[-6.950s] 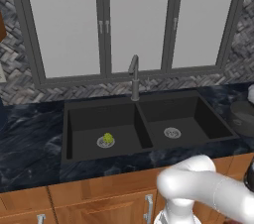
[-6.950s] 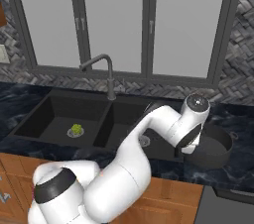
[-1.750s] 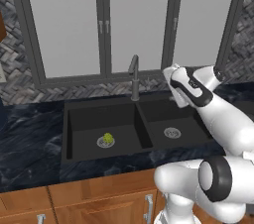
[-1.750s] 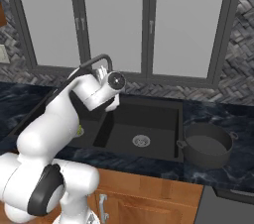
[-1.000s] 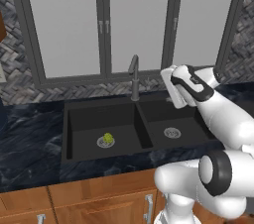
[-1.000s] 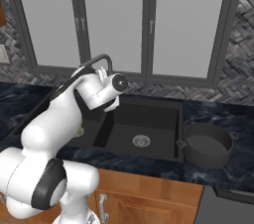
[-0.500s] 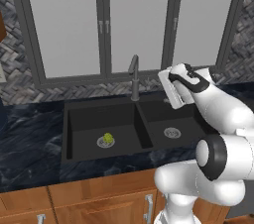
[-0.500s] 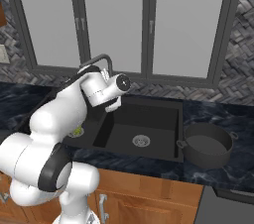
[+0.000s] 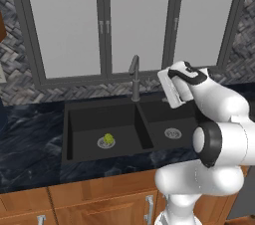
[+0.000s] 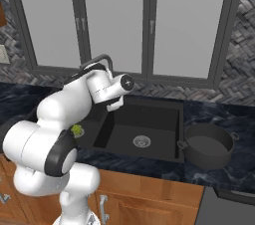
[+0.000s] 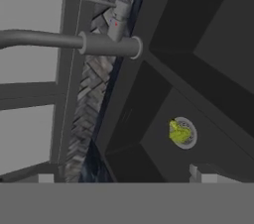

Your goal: Dump the broccoli from the pot into the sink. Then turn on the water and wash the broccoli. Then turn off the water and put the broccoli back in the pot.

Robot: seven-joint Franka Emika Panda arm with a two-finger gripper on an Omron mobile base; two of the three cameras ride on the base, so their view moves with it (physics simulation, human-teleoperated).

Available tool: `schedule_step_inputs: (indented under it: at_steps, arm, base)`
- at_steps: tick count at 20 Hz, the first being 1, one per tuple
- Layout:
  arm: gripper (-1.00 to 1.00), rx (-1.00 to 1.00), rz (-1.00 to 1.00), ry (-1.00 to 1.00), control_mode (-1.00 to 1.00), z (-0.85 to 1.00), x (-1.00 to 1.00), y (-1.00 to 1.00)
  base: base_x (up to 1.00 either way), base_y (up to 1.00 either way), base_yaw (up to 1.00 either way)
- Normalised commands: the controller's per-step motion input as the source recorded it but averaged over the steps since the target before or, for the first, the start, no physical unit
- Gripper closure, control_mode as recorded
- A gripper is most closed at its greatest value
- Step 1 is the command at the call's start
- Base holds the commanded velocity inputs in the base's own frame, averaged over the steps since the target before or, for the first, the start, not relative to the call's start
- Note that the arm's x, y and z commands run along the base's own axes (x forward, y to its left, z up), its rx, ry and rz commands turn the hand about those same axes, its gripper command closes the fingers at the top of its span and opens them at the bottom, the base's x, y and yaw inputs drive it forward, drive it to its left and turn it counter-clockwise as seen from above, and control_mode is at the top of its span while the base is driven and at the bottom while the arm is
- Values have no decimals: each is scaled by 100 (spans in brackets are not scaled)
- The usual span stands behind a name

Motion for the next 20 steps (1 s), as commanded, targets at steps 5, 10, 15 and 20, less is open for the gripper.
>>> schedule_step_inputs:
  at_steps: [5, 10, 15, 20]
  arm:
    - [-100, 4, 0, 0, -100, -12, 7, 0]
    - [-100, 1, 0, 0, -100, -7, 13, 0]
    - [-100, 1, 0, 0, -100, 0, 14, 0]
    - [-100, 0, 0, 0, -100, 0, 19, 0]
  base:
    - [0, 0, 0]
    - [0, 0, 0]
    - [0, 0, 0]
    - [0, 0, 0]
